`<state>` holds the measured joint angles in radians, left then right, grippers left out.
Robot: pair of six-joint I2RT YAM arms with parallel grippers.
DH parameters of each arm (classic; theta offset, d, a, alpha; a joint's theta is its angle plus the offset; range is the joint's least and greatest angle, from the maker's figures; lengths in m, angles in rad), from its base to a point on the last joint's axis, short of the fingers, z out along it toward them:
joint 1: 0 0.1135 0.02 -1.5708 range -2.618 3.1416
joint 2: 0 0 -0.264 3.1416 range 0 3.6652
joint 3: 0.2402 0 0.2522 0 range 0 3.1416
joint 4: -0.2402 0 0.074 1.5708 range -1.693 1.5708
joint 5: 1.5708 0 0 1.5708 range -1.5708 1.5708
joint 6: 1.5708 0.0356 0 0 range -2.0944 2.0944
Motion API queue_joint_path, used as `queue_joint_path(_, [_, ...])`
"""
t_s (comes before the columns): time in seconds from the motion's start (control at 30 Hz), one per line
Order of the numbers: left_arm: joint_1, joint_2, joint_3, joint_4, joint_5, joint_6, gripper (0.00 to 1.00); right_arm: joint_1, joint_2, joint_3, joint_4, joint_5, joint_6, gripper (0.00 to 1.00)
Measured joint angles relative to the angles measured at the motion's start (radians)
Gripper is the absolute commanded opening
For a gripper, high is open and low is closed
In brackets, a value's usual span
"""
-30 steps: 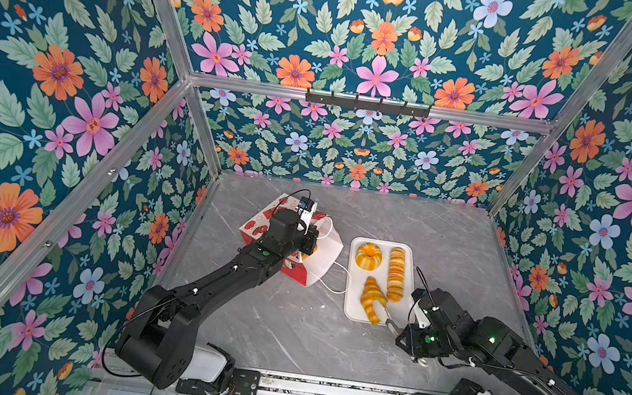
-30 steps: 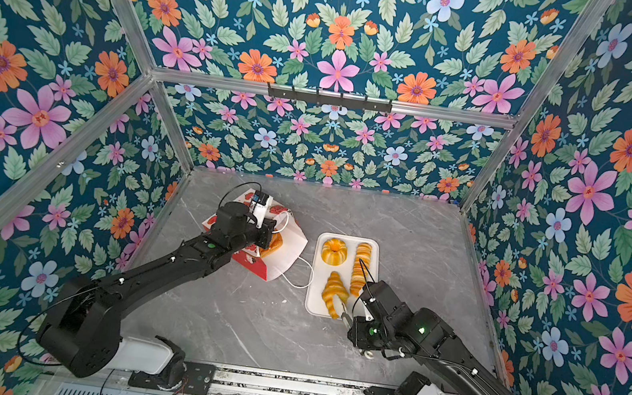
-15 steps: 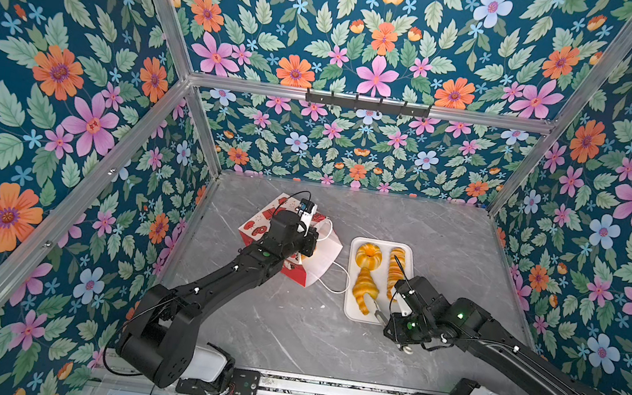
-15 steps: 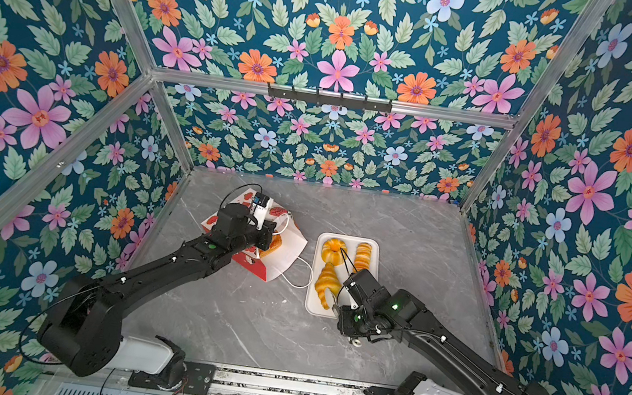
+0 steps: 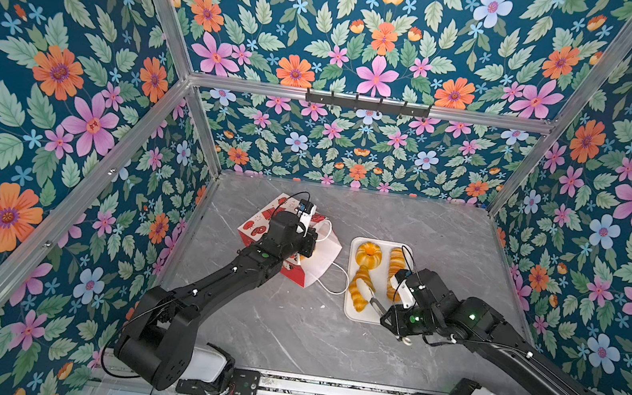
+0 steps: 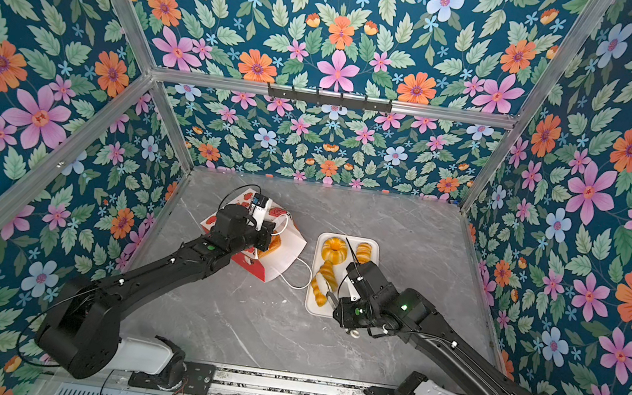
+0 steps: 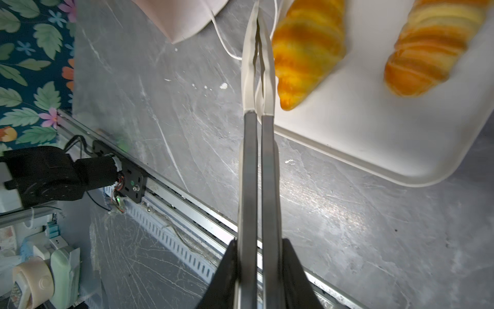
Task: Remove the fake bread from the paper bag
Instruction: 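Move the open tongs back into the bag toward the orange pastry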
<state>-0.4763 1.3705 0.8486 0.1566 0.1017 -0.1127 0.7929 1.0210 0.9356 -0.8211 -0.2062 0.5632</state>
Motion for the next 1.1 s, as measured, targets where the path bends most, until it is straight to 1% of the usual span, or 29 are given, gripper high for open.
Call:
queue_joint_path(0.1, [0.000,0.000,0.007,0.000,-0.003,0.009,0.00,0.001,0.016,0.019,0.015,-0.005,-0.010,0.20])
queue_joint_path(0.2, [0.000,0.000,0.014,-0.006,-0.008,0.011,0.00,0.002,0.079,0.035,0.064,-0.031,-0.028,0.20])
queue_joint_path(0.3, [0.000,0.002,0.024,-0.019,-0.012,0.019,0.00,0.002,0.191,0.084,0.138,-0.055,-0.060,0.21])
queue_joint_path(0.4, [0.000,0.014,0.033,-0.031,-0.011,0.029,0.00,0.001,0.320,0.149,0.219,-0.063,-0.097,0.25])
queue_joint_path(0.47, [0.000,0.020,0.039,-0.040,-0.011,0.033,0.00,-0.008,0.414,0.206,0.264,-0.071,-0.116,0.30])
queue_joint_path(0.57, [-0.001,0.020,0.044,-0.049,-0.010,0.033,0.00,-0.043,0.520,0.251,0.343,-0.108,-0.121,0.34])
queue_joint_path(0.73, [-0.001,0.018,0.046,-0.054,-0.003,0.037,0.00,-0.098,0.606,0.258,0.431,-0.176,-0.104,0.37])
queue_joint_path(0.93, [-0.001,0.011,0.046,-0.059,0.002,0.040,0.00,-0.111,0.676,0.277,0.505,-0.235,-0.095,0.39])
queue_joint_path(1.1, [-0.002,0.014,0.046,-0.059,0.008,0.040,0.00,-0.120,0.719,0.290,0.517,-0.247,-0.091,0.39])
